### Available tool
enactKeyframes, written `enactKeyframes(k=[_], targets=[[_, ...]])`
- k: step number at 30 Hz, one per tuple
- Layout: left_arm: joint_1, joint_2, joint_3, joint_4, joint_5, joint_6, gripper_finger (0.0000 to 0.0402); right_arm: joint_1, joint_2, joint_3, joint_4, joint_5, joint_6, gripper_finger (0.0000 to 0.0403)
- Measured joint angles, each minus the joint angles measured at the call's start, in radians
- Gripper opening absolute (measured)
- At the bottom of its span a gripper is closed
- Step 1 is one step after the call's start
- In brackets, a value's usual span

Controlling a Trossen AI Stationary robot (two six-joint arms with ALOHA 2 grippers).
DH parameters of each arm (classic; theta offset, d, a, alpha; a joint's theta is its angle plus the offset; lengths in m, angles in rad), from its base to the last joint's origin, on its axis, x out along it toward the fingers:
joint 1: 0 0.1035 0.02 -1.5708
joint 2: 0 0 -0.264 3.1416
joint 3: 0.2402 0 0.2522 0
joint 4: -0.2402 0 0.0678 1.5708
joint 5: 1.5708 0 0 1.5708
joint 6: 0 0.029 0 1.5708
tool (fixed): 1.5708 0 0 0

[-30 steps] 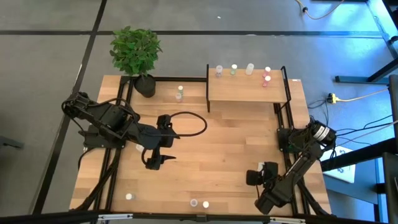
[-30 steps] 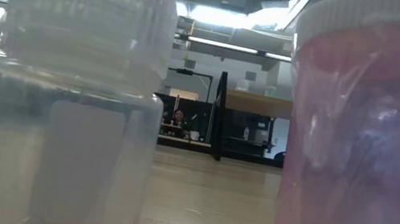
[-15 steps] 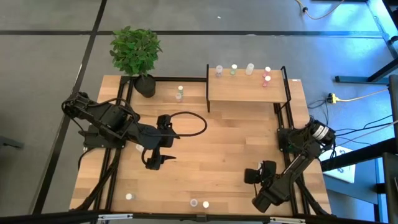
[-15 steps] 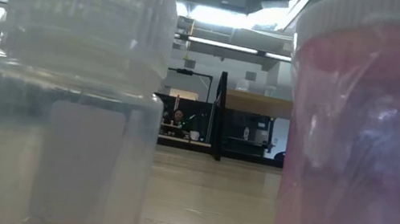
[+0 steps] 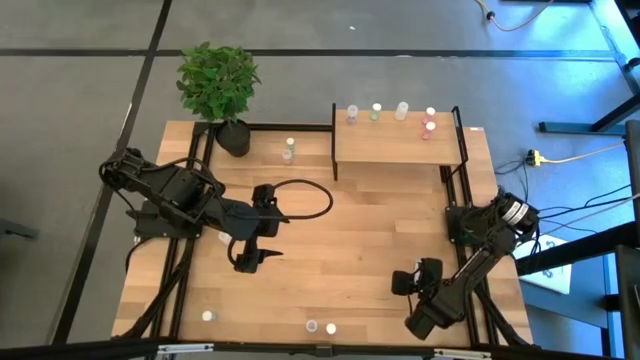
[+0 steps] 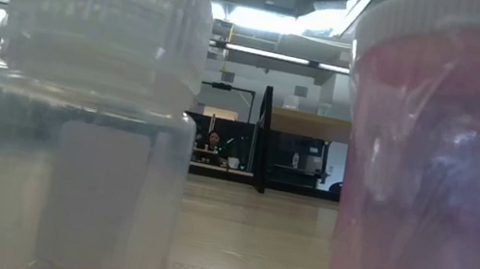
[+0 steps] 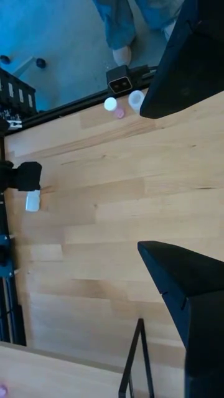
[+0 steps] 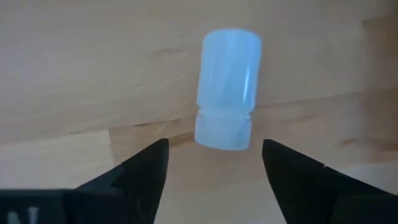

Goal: Pick and place medicine bottles onto shelf by color
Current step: Put the bottom white pill bottle aligned with the other white pill bottle on the shelf

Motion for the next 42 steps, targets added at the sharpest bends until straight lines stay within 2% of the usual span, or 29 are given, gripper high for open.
enactKeyframes(k=[5,27,35,42], targets=[[0.000,0.000,0.000,0.000,0.000,0.000,0.0334,0.000,0.000,-0.038,0.053,-0.004,0.002,0.0274],[0.000,0.000,0.000,0.000,0.000,0.000,0.0334,0.000,0.000,-0.086,0.065,-0.025,0.029,0.0274],[0.000,0.000,0.000,0.000,0.000,0.000,0.0334,0.000,0.000,-0.086,0.064,-0.017,0.029,0.0234],[0.000,0.000,0.000,0.000,0.000,0.000,0.0334,0.000,0.000,-0.086,0.068,-0.017,0.029,0.0185]])
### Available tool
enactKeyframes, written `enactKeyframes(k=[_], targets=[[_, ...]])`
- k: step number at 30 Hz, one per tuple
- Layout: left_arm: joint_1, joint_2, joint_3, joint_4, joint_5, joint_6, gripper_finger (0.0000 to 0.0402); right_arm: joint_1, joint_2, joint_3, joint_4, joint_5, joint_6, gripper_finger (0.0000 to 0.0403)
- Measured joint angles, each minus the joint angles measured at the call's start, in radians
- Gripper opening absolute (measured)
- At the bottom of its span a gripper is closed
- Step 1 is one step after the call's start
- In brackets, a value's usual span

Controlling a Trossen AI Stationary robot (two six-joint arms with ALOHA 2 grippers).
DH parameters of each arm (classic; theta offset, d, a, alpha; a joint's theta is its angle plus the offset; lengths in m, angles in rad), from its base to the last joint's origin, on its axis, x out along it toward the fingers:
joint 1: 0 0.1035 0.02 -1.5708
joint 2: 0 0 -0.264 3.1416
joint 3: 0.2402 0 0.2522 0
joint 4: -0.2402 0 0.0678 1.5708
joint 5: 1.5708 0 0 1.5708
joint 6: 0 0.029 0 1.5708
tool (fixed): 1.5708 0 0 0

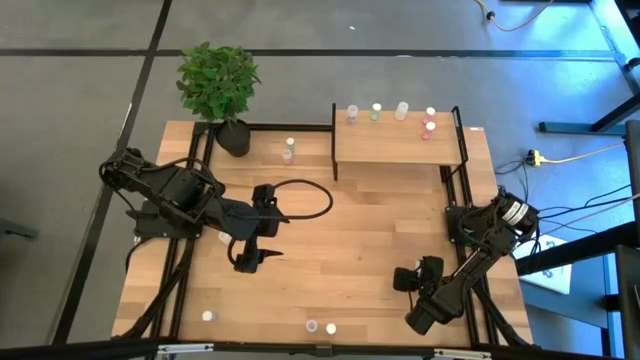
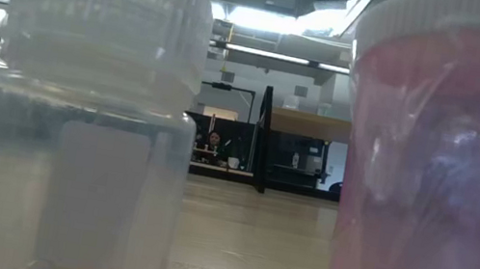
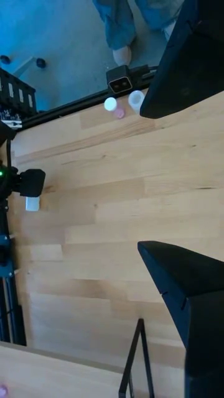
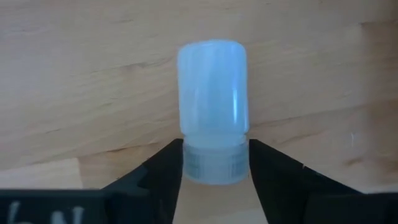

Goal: Pick and place medicine bottles onto shelf by color
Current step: Put the bottom white pill bottle aligned with the other white pill bottle on the shelf

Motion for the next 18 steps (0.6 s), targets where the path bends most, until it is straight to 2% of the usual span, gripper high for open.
enactKeyframes(k=[7,15,18], targets=[[0.000,0.000,0.000,0.000,0.000,0.000,0.0334,0.000,-0.001,0.001,0.021,0.015,-0.023,0.0145],[0.000,0.000,0.000,0.000,0.000,0.000,0.0334,0.000,-0.001,0.016,0.029,0.011,-0.125,0.0157],[0.000,0.000,0.000,0.000,0.000,0.000,0.0334,0.002,-0.001,0.018,0.027,0.047,-0.130,0.0150]])
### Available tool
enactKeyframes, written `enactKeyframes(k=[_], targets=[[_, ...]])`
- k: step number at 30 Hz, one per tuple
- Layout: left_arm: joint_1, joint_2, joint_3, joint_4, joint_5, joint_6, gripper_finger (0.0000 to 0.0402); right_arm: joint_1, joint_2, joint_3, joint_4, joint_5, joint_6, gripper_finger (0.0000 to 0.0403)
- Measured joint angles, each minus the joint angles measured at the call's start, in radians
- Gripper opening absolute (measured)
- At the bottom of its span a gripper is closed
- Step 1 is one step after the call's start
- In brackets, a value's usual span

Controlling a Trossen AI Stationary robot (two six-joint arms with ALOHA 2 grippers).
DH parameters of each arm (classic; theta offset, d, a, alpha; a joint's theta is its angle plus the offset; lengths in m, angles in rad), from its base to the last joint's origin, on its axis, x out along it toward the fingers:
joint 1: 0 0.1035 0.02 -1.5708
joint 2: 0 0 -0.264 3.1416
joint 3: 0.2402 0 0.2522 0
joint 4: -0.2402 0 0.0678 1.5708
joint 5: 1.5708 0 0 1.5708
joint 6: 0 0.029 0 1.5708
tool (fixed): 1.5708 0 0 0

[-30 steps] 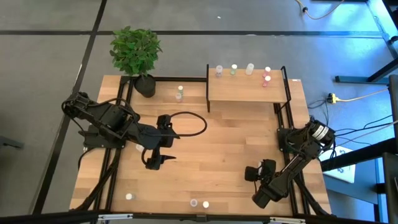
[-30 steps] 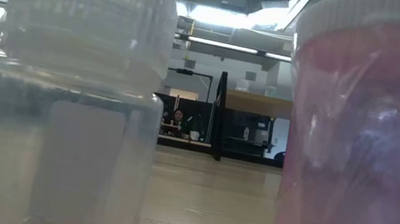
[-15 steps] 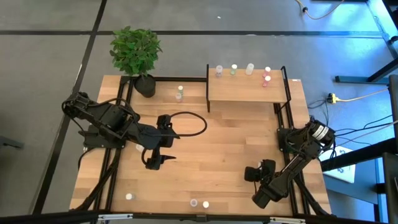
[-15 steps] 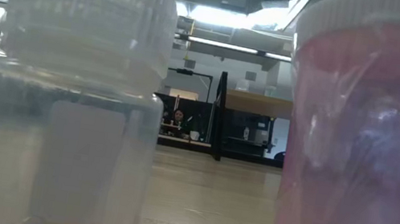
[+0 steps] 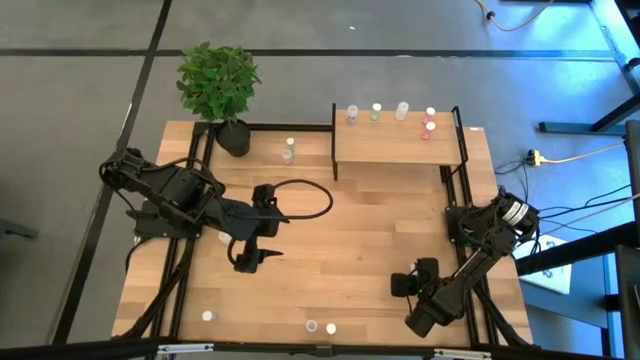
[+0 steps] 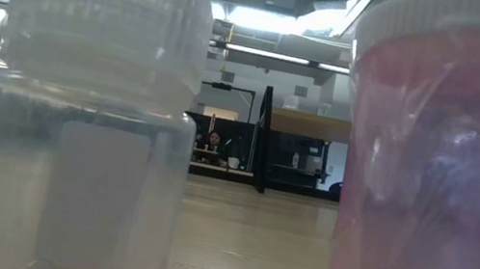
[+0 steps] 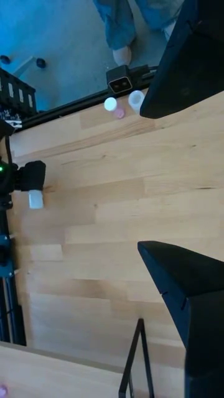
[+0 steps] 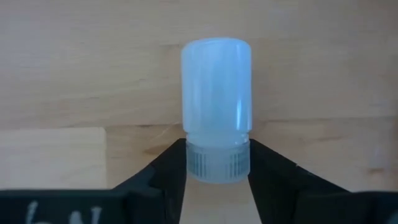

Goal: Pick and place medicine bottles onto shelf by color
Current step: Put the bottom white pill bottle aligned with the other white pill bottle on the shelf

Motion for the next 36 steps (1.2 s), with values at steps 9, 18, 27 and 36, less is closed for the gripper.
enactKeyframes(k=[9,18,27,36], targets=[[0.000,0.000,0.000,0.000,0.000,0.000,0.0334,0.019,-0.009,0.000,0.001,0.041,-0.084,0.0153],[0.000,0.000,0.000,0.000,0.000,0.000,0.0334,0.051,-0.100,0.000,0.007,0.003,-0.142,0.0146],[0.000,0.000,0.000,0.000,0.000,0.000,0.0334,0.043,-0.272,0.000,0.053,-0.149,-0.187,0.0152],[0.000,0.000,0.000,0.000,0.000,0.000,0.0334,-0.052,-0.354,0.001,0.136,-0.486,-0.317,0.0150]])
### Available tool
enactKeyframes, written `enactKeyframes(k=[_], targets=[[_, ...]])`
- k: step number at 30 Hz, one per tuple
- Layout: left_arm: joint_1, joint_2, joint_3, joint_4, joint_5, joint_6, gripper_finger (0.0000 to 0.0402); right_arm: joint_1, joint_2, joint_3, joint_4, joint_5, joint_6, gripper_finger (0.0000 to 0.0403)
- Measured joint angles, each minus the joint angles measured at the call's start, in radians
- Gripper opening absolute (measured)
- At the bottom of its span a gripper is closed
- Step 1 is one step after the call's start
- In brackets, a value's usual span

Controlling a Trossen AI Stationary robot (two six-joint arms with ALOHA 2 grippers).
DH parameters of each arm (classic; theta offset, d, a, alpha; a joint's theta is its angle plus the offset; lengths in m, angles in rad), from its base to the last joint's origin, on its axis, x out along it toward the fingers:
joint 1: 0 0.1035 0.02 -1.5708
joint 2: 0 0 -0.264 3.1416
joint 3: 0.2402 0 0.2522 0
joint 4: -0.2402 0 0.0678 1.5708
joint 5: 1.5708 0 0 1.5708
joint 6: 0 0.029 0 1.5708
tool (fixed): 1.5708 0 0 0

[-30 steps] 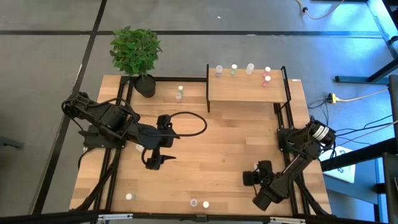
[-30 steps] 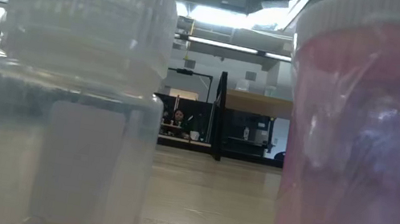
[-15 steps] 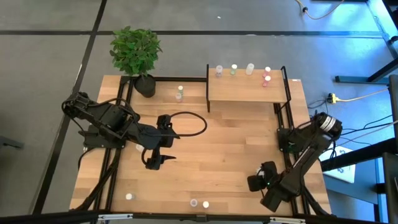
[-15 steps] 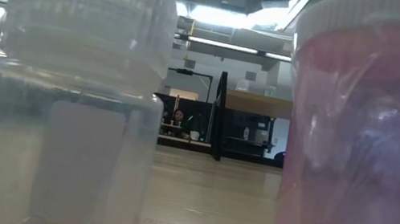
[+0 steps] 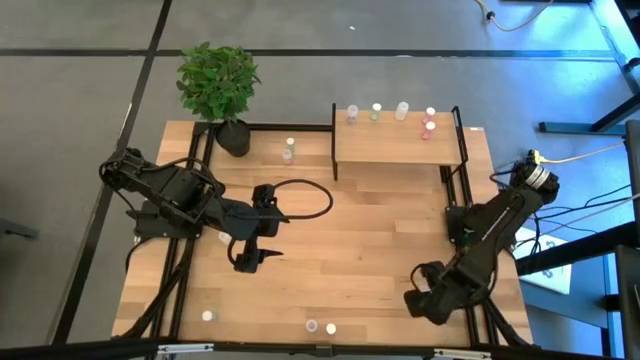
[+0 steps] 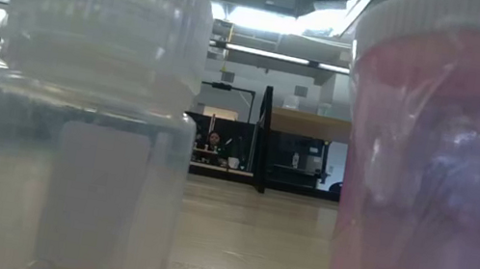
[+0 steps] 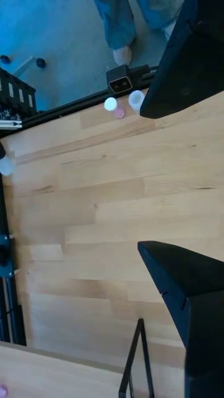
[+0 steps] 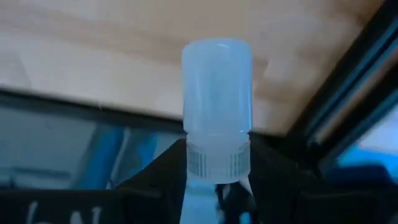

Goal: Pick and place medicine bottles onto shelf by color
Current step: Put the bottom white pill bottle aligned with the other white pill bottle on the shelf

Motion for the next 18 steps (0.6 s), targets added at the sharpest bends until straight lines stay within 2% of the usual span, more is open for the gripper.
enactKeyframes(k=[8,13,18], targets=[[0.000,0.000,0.000,0.000,0.000,0.000,0.0334,-0.129,0.001,0.000,0.047,-0.321,-0.180,0.0153],[0.000,0.000,0.000,0.000,0.000,0.000,0.0334,-0.189,0.041,-0.044,0.095,-0.378,-0.223,0.0153],[0.000,0.000,0.000,0.000,0.000,0.000,0.0334,-0.238,0.109,-0.117,0.265,-0.448,-0.300,0.0153]])
